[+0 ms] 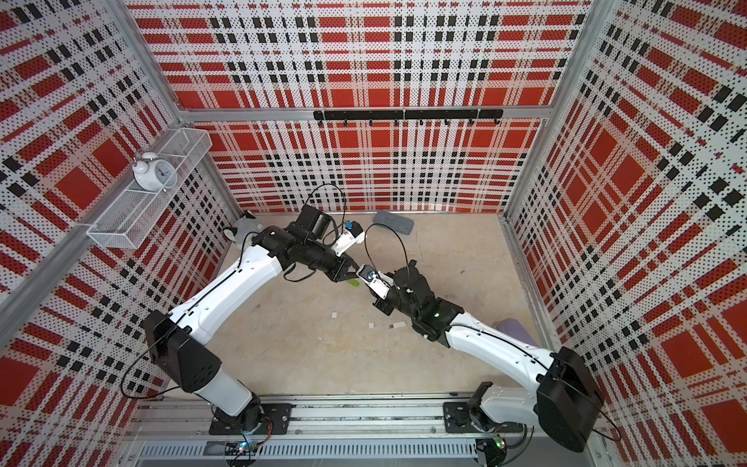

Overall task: Close the usb drive cover
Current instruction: Close the cover of the USB drive.

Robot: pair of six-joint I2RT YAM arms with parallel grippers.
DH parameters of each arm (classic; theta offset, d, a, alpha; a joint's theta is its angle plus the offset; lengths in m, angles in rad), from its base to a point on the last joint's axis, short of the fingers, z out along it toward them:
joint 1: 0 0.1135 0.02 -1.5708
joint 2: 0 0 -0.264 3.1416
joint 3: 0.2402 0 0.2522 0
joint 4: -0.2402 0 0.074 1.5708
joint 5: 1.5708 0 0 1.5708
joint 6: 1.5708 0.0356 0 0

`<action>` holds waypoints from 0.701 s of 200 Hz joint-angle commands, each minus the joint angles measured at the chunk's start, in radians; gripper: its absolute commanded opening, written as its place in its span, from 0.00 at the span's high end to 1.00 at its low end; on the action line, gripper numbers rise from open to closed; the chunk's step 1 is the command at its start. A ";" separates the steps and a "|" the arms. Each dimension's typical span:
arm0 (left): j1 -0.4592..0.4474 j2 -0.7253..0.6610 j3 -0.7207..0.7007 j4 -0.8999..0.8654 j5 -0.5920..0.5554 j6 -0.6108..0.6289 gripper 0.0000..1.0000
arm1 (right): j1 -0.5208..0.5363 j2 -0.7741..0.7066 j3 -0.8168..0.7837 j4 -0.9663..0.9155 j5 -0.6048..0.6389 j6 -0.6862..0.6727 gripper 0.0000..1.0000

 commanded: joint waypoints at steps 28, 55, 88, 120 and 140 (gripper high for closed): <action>0.001 0.029 -0.034 0.016 0.059 0.038 0.97 | 0.018 -0.042 0.108 0.071 -0.073 0.010 0.93; 0.001 0.033 -0.029 0.022 0.044 0.027 0.96 | 0.018 -0.032 0.131 0.044 -0.120 0.010 0.93; 0.015 0.031 -0.027 0.049 0.102 0.013 0.96 | 0.019 -0.024 0.125 0.063 -0.106 -0.013 0.94; 0.040 0.006 -0.051 0.104 0.166 -0.021 0.97 | 0.019 -0.021 0.126 0.055 -0.136 -0.025 0.94; 0.043 0.001 -0.049 0.114 0.156 -0.038 0.97 | 0.019 -0.028 0.118 0.069 -0.150 -0.024 0.94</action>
